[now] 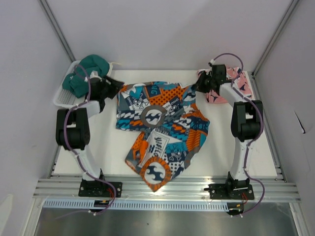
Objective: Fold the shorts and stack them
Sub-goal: Flatten the shorts out
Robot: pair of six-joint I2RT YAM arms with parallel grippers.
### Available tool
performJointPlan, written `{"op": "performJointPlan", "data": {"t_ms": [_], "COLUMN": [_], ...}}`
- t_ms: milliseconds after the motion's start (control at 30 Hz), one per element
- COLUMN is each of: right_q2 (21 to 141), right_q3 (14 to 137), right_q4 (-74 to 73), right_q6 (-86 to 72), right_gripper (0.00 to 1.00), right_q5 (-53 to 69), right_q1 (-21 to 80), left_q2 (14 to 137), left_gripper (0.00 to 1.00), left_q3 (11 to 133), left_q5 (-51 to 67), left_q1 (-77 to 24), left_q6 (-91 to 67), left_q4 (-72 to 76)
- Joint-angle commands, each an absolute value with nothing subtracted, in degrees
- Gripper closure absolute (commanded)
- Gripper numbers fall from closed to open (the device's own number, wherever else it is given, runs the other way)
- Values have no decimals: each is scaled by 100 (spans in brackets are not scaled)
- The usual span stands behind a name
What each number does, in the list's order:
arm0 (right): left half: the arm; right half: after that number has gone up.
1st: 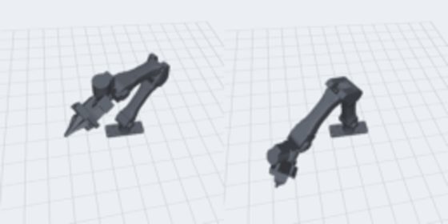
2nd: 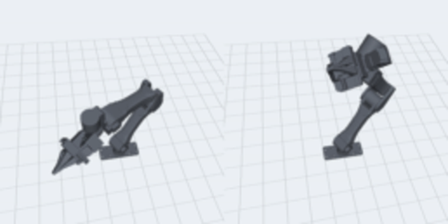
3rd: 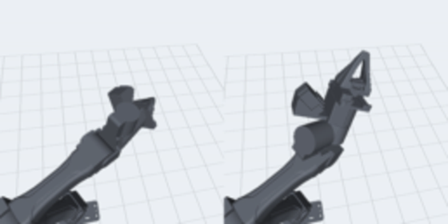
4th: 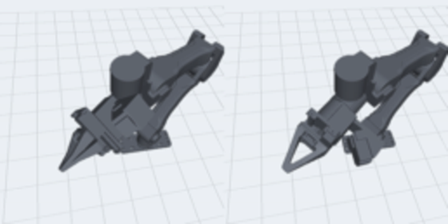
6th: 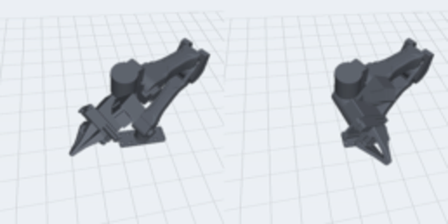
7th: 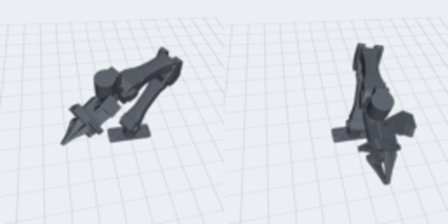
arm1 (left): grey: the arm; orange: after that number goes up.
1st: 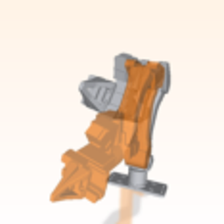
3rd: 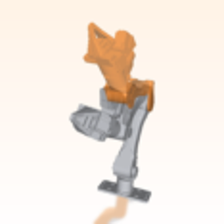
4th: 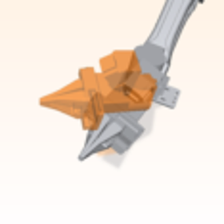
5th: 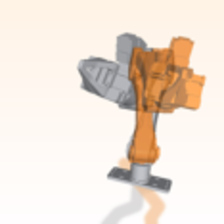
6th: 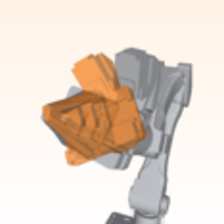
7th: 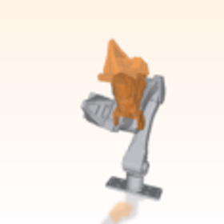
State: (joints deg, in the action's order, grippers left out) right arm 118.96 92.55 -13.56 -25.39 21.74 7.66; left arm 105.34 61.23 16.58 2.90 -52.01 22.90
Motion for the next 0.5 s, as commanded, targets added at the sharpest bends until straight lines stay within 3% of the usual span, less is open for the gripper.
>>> {"op": "performJointPlan", "data": {"t_ms": [0, 33, 100, 200, 333, 467], "right_q2": [12628, 12821, 12771, 12184, 11120, 10057], "right_q3": [10647, 10835, 10977, 10540, 9109, 7105], "right_q4": [-1299, -1475, -1608, -1661, -1389, -941], "right_q6": [-2663, -2637, -2497, -2347, -2504, -2637], "right_gripper": [40, 28, 7, 2, 7, 21], "right_q5": [1777, 1488, 1240, 950, 1072, 1177], "right_q1": [686, 668, 642, 624, 484, 264], "left_q2": [11082, 11144, 10917, 10101, 8941, 7886], "left_gripper": [8, 1, 1, 1, 1, 1], "left_q3": [7389, 7566, 7595, 7016, 6129, 5485], "left_q5": [1811, 1724, 1618, 1486, 1389, 880], "left_q1": [202, 202, 193, 176, 62, -1035], "left_q6": [-5063, -4984, -4852, -4711, -4536, -4150], "left_q4": [1980, 1368, 1300, 1380, 1161, 660]}}
